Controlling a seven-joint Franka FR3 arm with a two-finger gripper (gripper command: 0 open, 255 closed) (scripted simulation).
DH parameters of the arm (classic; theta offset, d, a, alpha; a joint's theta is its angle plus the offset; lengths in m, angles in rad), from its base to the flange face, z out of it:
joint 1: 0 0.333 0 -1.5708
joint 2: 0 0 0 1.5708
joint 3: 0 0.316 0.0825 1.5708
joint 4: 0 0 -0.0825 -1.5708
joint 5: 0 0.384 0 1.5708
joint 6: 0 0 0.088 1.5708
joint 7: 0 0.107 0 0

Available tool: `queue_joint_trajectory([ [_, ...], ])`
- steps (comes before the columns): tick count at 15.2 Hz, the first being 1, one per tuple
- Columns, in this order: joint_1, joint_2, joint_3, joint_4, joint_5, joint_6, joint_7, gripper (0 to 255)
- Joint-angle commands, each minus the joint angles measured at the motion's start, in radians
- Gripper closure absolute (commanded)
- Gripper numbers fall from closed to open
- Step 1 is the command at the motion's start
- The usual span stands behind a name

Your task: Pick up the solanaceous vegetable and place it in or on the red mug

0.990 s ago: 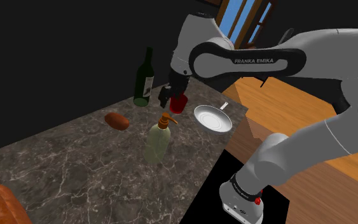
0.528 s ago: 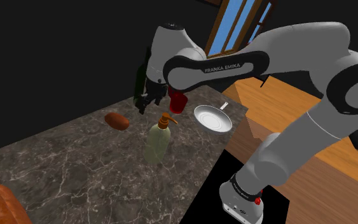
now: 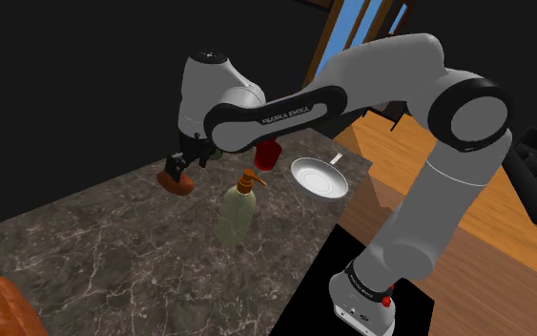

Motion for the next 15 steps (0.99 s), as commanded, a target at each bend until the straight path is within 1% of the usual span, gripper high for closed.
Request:
queue_joint_trajectory([
  [1, 0.014, 0.057, -0.001, 0.041, -0.031, 0.01, 0.026, 0],
  [8, 0.021, 0.12, -0.018, 0.018, -0.074, 0.089, 0.054, 0],
  [15, 0.021, 0.12, -0.018, 0.018, -0.074, 0.089, 0.054, 0],
])
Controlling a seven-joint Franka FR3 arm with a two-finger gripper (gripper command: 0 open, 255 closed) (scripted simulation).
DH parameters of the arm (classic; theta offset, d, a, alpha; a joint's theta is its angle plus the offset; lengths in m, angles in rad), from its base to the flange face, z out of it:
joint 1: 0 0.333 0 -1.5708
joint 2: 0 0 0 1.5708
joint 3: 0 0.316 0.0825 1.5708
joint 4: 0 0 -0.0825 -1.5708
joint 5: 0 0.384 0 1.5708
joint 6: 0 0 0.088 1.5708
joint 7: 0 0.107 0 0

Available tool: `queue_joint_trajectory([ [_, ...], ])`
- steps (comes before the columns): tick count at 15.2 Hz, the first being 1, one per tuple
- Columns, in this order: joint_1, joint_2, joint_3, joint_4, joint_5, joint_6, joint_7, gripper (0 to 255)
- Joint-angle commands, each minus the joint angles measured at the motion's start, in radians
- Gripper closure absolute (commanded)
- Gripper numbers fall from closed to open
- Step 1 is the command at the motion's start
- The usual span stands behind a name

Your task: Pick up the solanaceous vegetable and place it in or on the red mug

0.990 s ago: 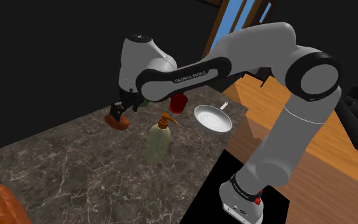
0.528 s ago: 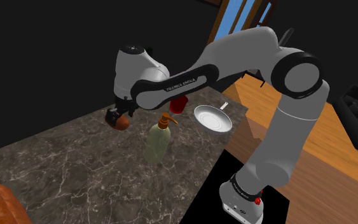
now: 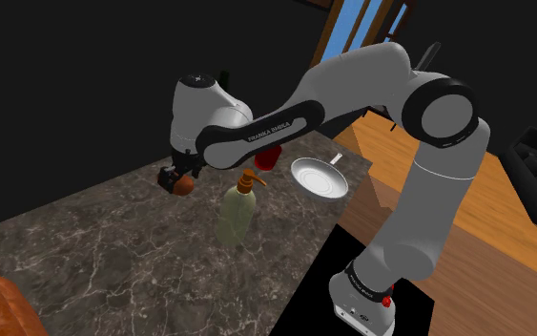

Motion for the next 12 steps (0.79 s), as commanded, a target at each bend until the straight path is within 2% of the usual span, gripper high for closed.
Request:
queue_joint_trajectory([
  [1, 0.0, 0.0, 0.0, 0.0, 0.0, 0.0, 0.0, 0],
  [2, 0.0, 0.0, 0.0, 0.0, 0.0, 0.0, 0.0, 255],
  [12, -0.001, -0.008, 0.002, 0.004, 0.006, -0.011, -0.005, 255],
])
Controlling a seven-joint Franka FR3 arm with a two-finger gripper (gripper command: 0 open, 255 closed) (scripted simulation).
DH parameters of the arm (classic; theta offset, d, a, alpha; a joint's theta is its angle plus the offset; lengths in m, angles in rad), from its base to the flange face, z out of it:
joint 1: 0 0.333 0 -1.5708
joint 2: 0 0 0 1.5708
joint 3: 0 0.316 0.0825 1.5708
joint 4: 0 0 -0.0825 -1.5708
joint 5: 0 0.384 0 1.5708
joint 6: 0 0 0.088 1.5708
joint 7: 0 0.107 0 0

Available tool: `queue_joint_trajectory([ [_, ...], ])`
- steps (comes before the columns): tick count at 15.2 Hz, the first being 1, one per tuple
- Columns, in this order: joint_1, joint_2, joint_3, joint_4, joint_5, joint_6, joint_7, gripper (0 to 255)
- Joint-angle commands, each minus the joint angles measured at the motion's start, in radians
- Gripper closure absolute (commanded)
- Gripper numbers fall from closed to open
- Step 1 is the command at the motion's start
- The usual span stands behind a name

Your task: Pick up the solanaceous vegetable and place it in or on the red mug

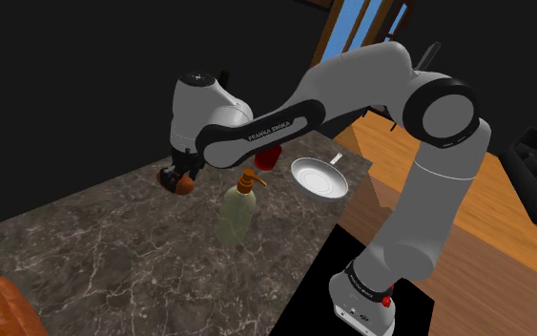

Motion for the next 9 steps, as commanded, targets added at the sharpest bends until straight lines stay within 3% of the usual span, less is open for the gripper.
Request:
queue_joint_trajectory([
  [1, -0.003, -0.011, 0.003, 0.006, 0.009, -0.016, -0.008, 255],
  [9, -0.011, -0.064, 0.015, 0.05, 0.049, -0.106, -0.042, 255],
])
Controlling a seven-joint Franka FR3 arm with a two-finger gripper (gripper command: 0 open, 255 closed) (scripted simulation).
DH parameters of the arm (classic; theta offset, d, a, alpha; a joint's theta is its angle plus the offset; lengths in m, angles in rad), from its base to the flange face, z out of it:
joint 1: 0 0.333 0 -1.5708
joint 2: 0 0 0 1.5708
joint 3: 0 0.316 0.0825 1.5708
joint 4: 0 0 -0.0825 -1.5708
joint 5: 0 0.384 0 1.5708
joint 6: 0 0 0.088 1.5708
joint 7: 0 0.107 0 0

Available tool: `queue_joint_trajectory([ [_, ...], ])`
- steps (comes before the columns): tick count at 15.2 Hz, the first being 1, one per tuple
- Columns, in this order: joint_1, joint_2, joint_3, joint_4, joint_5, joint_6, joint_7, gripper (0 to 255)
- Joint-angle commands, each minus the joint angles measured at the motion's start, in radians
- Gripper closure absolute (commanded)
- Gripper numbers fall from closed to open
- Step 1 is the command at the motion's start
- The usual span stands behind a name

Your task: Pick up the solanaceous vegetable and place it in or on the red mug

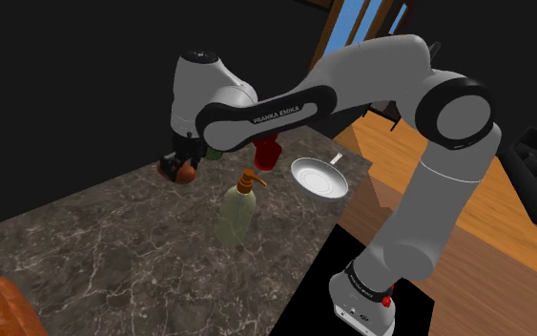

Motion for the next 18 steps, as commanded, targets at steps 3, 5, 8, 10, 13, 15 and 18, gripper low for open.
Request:
queue_joint_trajectory([
  [3, -0.003, -0.024, 0.005, 0.027, 0.018, -0.048, -0.016, 255],
  [5, -0.005, -0.034, 0.006, 0.042, 0.026, -0.071, -0.023, 255],
  [8, -0.006, -0.048, 0.009, 0.065, 0.037, -0.107, -0.033, 255],
  [10, -0.007, -0.057, 0.01, 0.082, 0.043, -0.131, -0.039, 255],
  [13, -0.007, -0.068, 0.012, 0.11, 0.052, -0.168, -0.047, 255],
  [15, -0.007, -0.074, 0.013, 0.129, 0.057, -0.193, -0.052, 255],
  [18, -0.008, -0.082, 0.014, 0.16, 0.063, -0.231, -0.059, 255],
])
